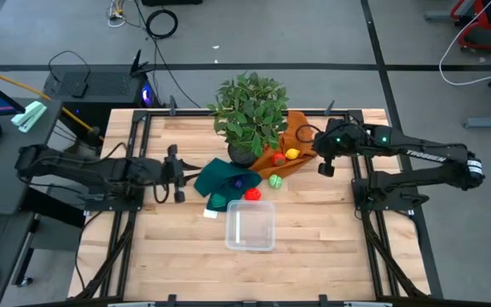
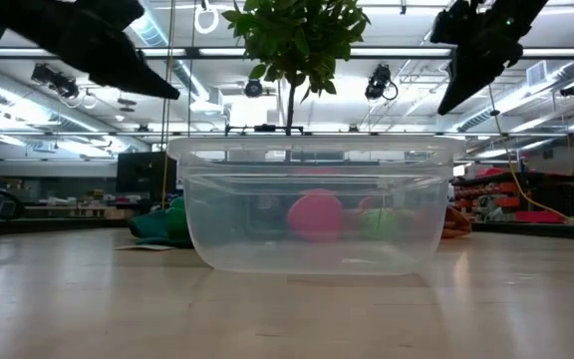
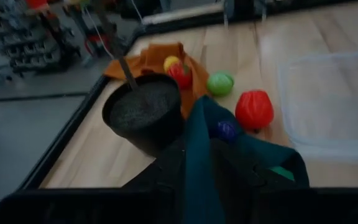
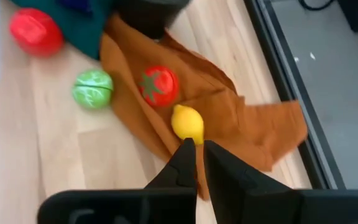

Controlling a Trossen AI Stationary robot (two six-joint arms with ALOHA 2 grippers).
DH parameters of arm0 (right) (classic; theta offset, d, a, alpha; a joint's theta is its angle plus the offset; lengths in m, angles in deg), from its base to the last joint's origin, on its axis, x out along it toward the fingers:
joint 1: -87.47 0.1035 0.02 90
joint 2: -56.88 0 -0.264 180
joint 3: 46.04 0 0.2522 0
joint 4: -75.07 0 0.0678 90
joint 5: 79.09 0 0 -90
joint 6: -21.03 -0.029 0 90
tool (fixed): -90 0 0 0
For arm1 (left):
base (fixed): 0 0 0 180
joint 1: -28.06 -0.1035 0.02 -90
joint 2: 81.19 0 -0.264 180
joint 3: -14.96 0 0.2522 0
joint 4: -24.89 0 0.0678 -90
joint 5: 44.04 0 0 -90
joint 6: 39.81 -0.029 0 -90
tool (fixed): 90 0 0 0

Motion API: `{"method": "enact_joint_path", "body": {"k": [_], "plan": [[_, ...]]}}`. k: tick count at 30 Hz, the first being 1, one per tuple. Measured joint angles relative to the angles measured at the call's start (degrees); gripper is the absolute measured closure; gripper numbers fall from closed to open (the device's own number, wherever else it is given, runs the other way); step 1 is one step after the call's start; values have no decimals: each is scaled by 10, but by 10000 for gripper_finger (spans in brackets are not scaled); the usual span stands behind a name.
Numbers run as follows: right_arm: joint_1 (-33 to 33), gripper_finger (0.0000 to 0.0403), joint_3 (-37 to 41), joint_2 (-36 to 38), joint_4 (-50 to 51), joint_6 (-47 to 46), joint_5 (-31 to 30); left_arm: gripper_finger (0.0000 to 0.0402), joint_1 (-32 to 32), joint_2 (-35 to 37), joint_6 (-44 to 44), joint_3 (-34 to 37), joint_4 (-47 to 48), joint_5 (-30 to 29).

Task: Pick and placing Produce into tupperware
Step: Put the bell pepper into the transparent bin

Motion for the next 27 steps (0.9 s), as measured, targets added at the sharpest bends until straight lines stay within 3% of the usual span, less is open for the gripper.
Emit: {"method": "enact_joint_path", "body": {"k": [7,13,17,27], "plan": [[-40,402,0,12,12,23,0,325,21,-91,5,-133,132,0],[-55,402,0,9,15,53,-1,328,29,-121,-28,-217,192,0],[-55,402,-1,9,13,93,-2,323,30,-120,-47,-240,197,0],[-55,402,-1,11,12,86,-3,332,29,-120,-15,-242,235,0]]}}
